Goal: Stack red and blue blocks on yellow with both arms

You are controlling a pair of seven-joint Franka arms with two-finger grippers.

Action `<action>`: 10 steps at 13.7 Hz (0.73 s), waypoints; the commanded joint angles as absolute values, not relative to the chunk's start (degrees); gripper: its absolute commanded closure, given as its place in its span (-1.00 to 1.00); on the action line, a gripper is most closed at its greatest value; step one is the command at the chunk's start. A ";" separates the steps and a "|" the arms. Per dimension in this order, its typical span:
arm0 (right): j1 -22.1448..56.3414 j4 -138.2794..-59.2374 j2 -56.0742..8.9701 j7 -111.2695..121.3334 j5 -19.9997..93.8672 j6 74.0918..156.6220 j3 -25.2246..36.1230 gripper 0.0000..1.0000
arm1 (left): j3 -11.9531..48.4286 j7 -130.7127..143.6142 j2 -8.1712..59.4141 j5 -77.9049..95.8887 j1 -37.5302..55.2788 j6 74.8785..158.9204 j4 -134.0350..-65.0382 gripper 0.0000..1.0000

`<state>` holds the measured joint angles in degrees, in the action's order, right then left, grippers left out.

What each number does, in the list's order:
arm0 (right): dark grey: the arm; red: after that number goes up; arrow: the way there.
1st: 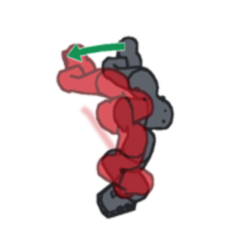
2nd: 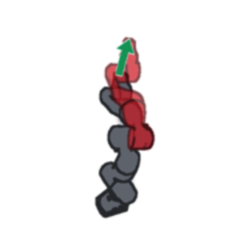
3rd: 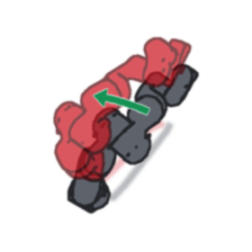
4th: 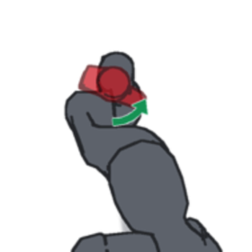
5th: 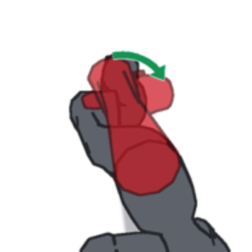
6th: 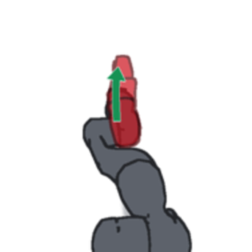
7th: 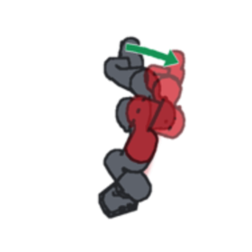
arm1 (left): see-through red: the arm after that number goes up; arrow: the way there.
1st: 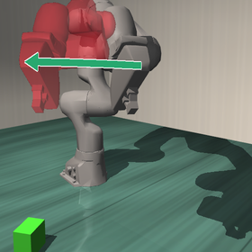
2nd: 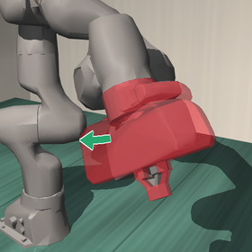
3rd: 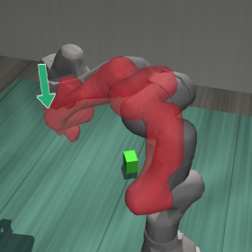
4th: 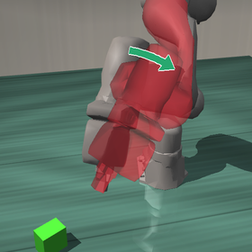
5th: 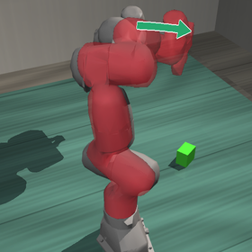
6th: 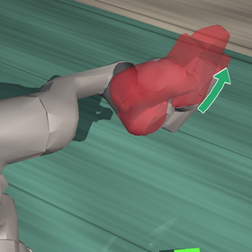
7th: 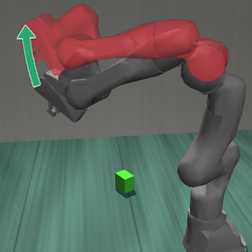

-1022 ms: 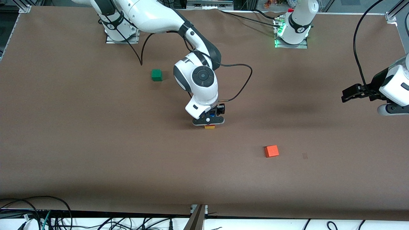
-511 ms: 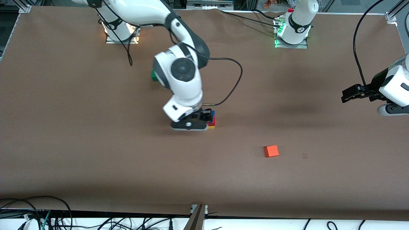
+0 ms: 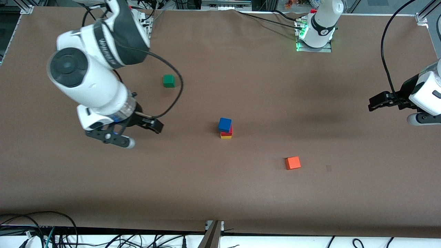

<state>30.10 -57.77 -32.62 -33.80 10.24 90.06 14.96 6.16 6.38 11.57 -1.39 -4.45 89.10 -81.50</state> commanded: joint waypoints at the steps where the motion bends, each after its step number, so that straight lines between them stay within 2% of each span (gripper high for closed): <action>1: 26.20 -67.37 -24.99 -27.44 11.51 89.47 14.41 -1.00 | 6.33 5.27 11.78 -0.62 -4.83 89.30 -80.86 -1.00; 6: 20.94 -83.38 -11.54 -20.06 10.28 90.26 14.51 -1.00 | 6.33 5.27 11.78 -0.53 -4.92 89.30 -80.86 -1.00; 10: 10.92 -93.75 -1.96 -13.45 5.20 90.44 6.96 -1.00 | 6.33 5.27 11.78 -0.53 -4.92 89.21 -80.86 -1.00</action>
